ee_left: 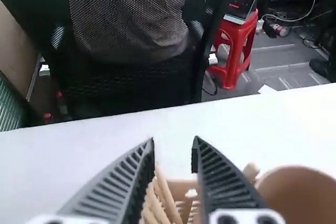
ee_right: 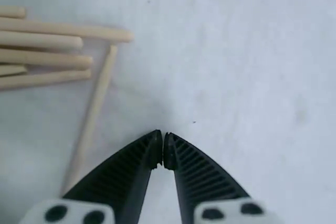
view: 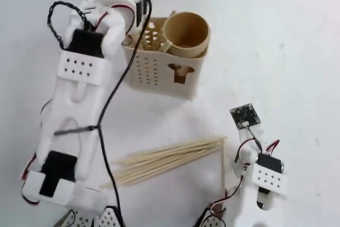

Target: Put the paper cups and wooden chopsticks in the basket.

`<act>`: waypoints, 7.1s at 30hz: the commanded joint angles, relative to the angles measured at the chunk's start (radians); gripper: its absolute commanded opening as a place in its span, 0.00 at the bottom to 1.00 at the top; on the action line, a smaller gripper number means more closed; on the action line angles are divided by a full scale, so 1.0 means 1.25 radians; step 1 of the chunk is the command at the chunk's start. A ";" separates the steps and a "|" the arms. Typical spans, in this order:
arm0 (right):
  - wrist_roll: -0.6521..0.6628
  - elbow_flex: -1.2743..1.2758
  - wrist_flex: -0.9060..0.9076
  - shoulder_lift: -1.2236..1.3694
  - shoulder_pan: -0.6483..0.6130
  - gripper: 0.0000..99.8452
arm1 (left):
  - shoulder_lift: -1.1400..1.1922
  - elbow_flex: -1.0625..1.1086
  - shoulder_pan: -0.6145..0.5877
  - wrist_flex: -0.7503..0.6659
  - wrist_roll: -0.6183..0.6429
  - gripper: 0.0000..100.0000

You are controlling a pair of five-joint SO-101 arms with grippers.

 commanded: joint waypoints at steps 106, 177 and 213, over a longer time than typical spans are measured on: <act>-0.369 -1.689 -0.010 0.590 -0.623 0.02 | -0.002 0.664 -0.219 -0.129 -0.259 0.14; -0.010 -0.107 0.144 -0.102 -0.067 0.02 | -0.003 0.539 0.061 0.216 -0.313 0.15; -0.005 0.018 0.046 -0.105 0.006 0.02 | -0.578 0.779 0.150 0.484 -0.543 0.15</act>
